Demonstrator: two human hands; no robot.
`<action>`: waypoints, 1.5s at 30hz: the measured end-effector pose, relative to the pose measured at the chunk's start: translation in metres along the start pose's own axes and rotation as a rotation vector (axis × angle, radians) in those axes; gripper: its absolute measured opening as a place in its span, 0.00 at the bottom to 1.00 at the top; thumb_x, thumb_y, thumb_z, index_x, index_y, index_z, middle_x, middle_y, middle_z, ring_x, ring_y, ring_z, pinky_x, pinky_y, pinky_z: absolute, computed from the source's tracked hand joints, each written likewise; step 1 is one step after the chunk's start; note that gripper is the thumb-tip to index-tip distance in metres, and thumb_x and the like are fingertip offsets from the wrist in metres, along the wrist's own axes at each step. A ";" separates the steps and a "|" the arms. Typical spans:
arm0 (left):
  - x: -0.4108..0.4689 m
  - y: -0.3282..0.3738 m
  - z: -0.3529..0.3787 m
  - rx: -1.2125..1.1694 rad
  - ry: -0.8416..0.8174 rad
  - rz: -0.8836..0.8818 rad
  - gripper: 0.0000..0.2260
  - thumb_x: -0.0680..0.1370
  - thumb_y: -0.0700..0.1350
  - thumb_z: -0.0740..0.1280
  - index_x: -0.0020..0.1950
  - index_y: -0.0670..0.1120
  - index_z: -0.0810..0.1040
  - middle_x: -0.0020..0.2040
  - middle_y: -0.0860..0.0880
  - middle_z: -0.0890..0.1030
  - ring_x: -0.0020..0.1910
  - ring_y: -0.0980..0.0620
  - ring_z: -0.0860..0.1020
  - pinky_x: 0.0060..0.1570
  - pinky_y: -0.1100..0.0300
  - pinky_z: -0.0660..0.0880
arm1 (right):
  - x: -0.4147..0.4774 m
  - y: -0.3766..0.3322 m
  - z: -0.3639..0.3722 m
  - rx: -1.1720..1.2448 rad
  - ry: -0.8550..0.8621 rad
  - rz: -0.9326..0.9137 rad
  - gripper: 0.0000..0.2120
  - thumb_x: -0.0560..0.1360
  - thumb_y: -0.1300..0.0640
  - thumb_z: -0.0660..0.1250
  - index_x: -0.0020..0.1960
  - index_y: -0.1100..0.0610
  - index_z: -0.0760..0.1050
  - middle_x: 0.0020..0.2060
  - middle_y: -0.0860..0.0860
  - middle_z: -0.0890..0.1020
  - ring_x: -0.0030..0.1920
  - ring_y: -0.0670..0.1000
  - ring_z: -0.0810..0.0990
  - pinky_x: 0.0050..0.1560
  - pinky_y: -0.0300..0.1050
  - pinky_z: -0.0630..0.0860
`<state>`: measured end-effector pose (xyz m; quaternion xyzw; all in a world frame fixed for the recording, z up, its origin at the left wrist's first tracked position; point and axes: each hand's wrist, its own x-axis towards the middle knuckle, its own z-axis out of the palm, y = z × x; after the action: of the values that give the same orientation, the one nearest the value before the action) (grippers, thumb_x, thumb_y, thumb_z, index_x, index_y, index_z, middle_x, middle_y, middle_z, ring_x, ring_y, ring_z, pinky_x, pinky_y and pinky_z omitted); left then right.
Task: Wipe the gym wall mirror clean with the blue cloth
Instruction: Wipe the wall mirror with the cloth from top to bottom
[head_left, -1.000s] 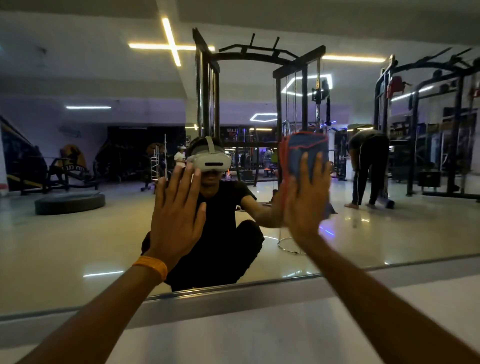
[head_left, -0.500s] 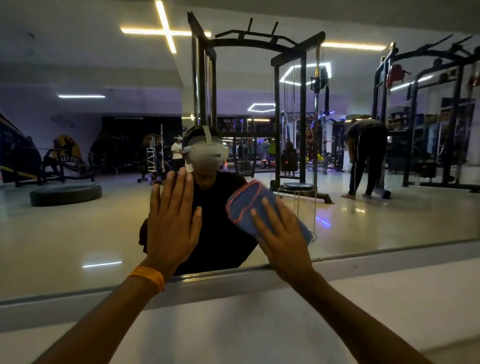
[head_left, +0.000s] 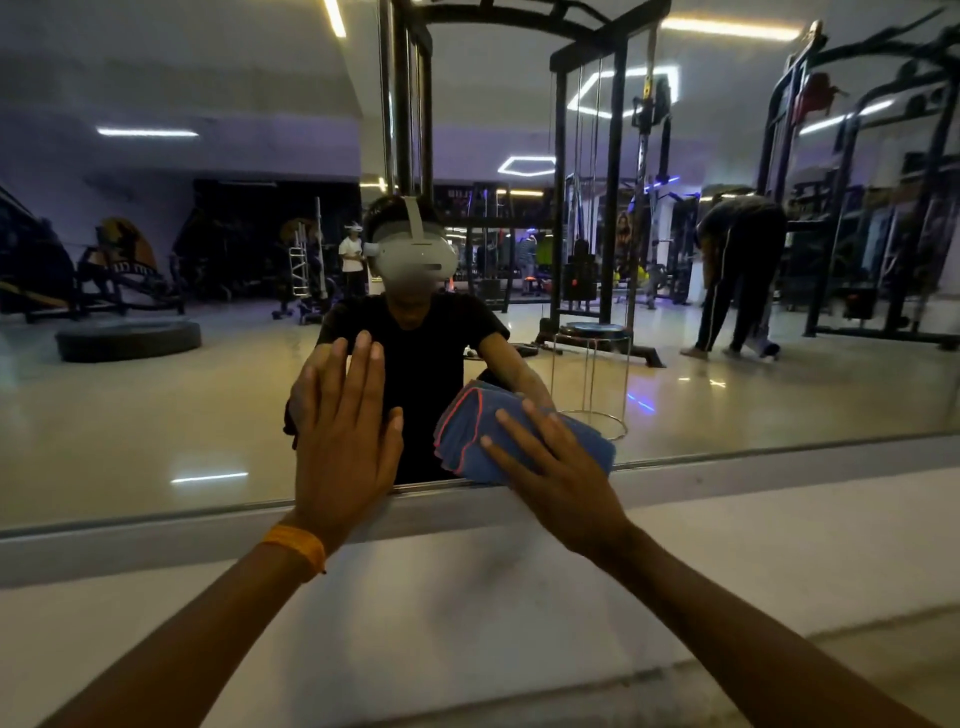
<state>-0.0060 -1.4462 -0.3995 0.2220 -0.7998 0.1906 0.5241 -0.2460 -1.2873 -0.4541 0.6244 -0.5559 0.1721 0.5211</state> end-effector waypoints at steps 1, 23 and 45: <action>0.000 -0.001 0.001 0.004 0.001 0.003 0.31 0.85 0.51 0.57 0.84 0.40 0.53 0.85 0.42 0.51 0.84 0.40 0.49 0.79 0.33 0.53 | 0.002 0.011 -0.003 -0.011 0.011 -0.014 0.27 0.83 0.49 0.58 0.81 0.51 0.59 0.81 0.55 0.59 0.83 0.58 0.46 0.81 0.62 0.51; 0.002 -0.006 -0.003 -0.008 -0.001 0.052 0.31 0.85 0.51 0.56 0.84 0.39 0.54 0.85 0.41 0.52 0.84 0.41 0.49 0.80 0.34 0.53 | 0.055 -0.012 0.003 0.106 0.103 0.466 0.33 0.86 0.40 0.49 0.84 0.56 0.47 0.83 0.54 0.48 0.83 0.52 0.43 0.82 0.49 0.40; 0.131 -0.016 -0.033 0.039 0.094 0.136 0.32 0.83 0.55 0.54 0.84 0.41 0.53 0.85 0.41 0.52 0.84 0.42 0.47 0.81 0.37 0.44 | 0.165 0.086 -0.051 0.113 0.399 0.711 0.30 0.86 0.38 0.46 0.83 0.50 0.50 0.83 0.56 0.53 0.83 0.55 0.44 0.82 0.64 0.46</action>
<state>-0.0177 -1.4621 -0.2650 0.1681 -0.7835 0.2517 0.5427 -0.2493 -1.3157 -0.2637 0.3751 -0.6150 0.4893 0.4916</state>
